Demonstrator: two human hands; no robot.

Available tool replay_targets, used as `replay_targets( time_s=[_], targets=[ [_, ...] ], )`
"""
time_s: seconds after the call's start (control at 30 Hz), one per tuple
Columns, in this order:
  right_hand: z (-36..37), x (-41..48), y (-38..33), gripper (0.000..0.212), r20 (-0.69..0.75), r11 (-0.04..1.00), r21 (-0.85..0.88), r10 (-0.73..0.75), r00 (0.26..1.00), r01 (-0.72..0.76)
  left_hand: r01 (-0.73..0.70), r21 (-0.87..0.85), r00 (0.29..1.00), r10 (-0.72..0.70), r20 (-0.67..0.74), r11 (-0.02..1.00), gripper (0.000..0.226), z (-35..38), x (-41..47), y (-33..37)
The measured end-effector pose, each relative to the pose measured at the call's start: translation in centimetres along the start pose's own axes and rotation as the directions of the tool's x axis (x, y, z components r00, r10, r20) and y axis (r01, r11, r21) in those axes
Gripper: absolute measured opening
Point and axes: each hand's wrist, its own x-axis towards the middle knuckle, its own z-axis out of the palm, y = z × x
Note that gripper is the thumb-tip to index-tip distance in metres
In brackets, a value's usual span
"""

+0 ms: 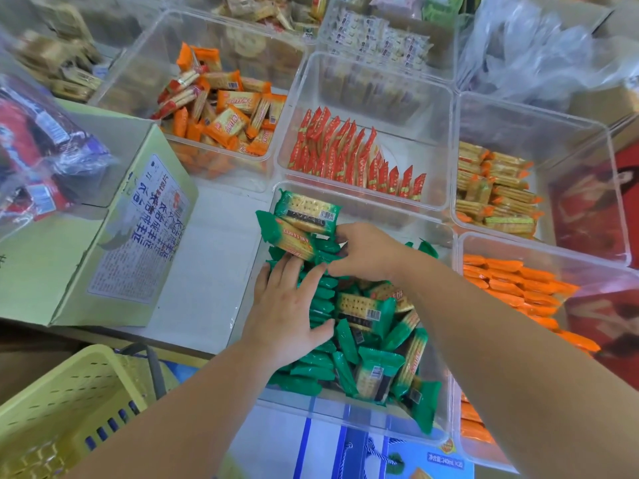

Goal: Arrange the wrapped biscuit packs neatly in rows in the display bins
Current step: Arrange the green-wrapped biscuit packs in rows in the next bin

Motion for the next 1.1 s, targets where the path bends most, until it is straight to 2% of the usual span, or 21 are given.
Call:
replay_targets(
  time_s=[0.07, 0.17, 0.2, 0.3, 0.5, 0.63, 0.7, 0.77, 0.83, 0.97, 1.03, 1.1],
  targets=[
    [-0.3, -0.1, 0.0, 0.034, -0.055, 0.969, 0.230, 0.110, 0.992, -0.094, 0.009, 0.006, 1.000, -0.009, 0.004, 1.000, 0.088, 0.0, 0.0, 0.0],
    [-0.1, 0.3, -0.3, 0.052, -0.164, 0.798, 0.578, 0.322, 0.932, -0.173, 0.015, 0.023, 1.000, -0.015, 0.008, 1.000, 0.089, -0.1, 0.0, 0.0],
    [0.0, 0.7, -0.4, 0.053, -0.206, 0.774, 0.611, 0.359, 0.910, -0.167, 0.015, 0.024, 1.000, -0.016, 0.008, 1.000, 0.089, -0.1, 0.0, 0.1],
    [0.4, 1.4, -0.7, 0.052, -0.317, 0.797, 0.587, 0.384, 0.867, -0.139, 0.011, 0.022, 1.000, -0.011, -0.002, 1.000, 0.088, -0.1, 0.1, 0.1],
    [0.1, 0.3, -0.6, 0.033, -0.321, 0.644, 0.765, 0.392, 0.862, -0.008, 0.004, 0.016, 1.000, -0.003, -0.031, 1.000, 0.088, 0.1, 0.1, 0.0],
    [-0.5, -1.2, -0.1, 0.042, -0.365, 0.619, 0.785, 0.407, 0.837, 0.042, 0.009, 0.023, 1.000, -0.009, -0.020, 1.000, 0.088, 0.0, 0.1, 0.0],
    [-0.9, -2.2, 0.3, 0.045, -0.473, 0.692, 0.716, 0.385, 0.792, 0.090, 0.011, 0.025, 1.000, -0.011, -0.015, 1.000, 0.088, 0.0, 0.1, 0.1],
    [-1.2, -3.4, 0.7, 0.042, -0.638, 0.871, 0.483, 0.275, 0.719, 0.095, 0.014, 0.023, 1.000, -0.013, -0.015, 1.000, 0.088, 0.0, 0.1, 0.1],
    [-1.3, -4.2, 1.0, 0.041, -0.728, 0.971, 0.212, 0.081, 0.681, 0.111, 0.016, 0.025, 1.000, -0.015, -0.012, 1.000, 0.089, 0.0, 0.1, 0.1],
    [-1.1, -4.1, 0.9, 0.044, -0.648, 0.973, -0.185, -0.224, 0.728, 0.135, 0.016, 0.036, 1.000, -0.015, -0.004, 0.999, 0.089, 0.0, 0.1, 0.1],
    [-0.7, -3.4, 0.7, 0.044, -0.568, 0.931, -0.353, -0.289, 0.771, 0.089, 0.016, 0.033, 1.000, -0.015, -0.003, 0.999, 0.088, 0.0, 0.1, 0.1],
    [-0.1, -2.5, 0.3, 0.044, -0.496, 0.878, -0.479, -0.279, 0.822, 0.008, 0.016, 0.030, 1.000, -0.016, -0.003, 0.999, 0.088, 0.0, 0.1, 0.1]
  ],
)
